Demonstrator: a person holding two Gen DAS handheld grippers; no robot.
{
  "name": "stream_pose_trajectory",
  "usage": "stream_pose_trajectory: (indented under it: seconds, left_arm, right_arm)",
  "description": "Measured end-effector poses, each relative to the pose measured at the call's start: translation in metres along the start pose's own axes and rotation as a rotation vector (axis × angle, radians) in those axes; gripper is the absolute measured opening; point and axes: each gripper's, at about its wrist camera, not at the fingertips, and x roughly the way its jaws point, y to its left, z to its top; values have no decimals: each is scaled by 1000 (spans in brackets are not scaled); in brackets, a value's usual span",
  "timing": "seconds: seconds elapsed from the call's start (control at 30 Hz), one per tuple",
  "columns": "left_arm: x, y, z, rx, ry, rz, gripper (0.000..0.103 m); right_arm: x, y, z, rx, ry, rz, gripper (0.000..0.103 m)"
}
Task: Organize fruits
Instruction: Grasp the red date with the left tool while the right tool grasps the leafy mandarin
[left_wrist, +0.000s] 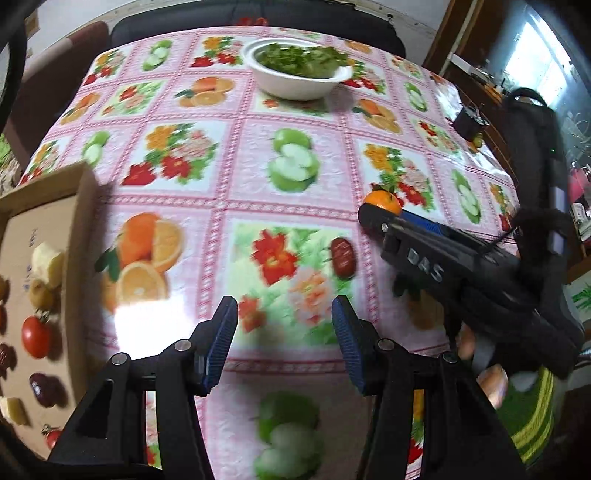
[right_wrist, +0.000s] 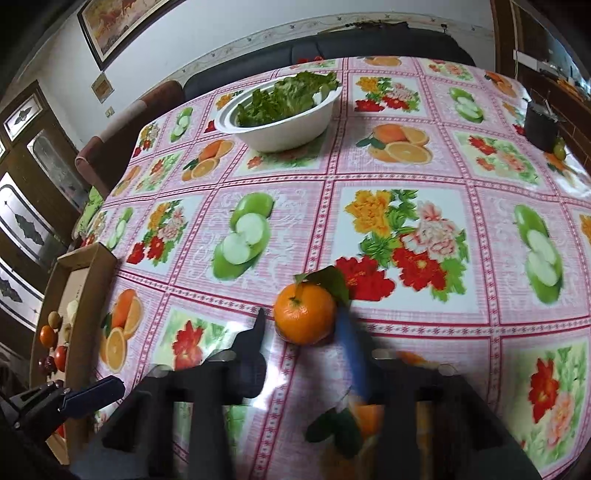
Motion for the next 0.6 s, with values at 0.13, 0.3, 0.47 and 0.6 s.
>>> stream_pose_trajectory:
  seconds: [0.13, 0.3, 0.47, 0.6]
  left_arm:
    - [13, -15, 9, 11, 8, -14, 51]
    - [37, -28, 17, 4, 32, -3, 51]
    - [42, -36, 20, 18, -12, 50, 33]
    - [39, -31, 18, 22, -16, 80, 16]
  right_arm:
    - [-29, -16, -5, 41, -67, -1, 34]
    - [-63, -42, -19, 123, -111, 20, 34]
    - [-80, -53, -32, 162, -117, 30, 34]
    - [-86, -52, -37, 165, -120, 37, 34]
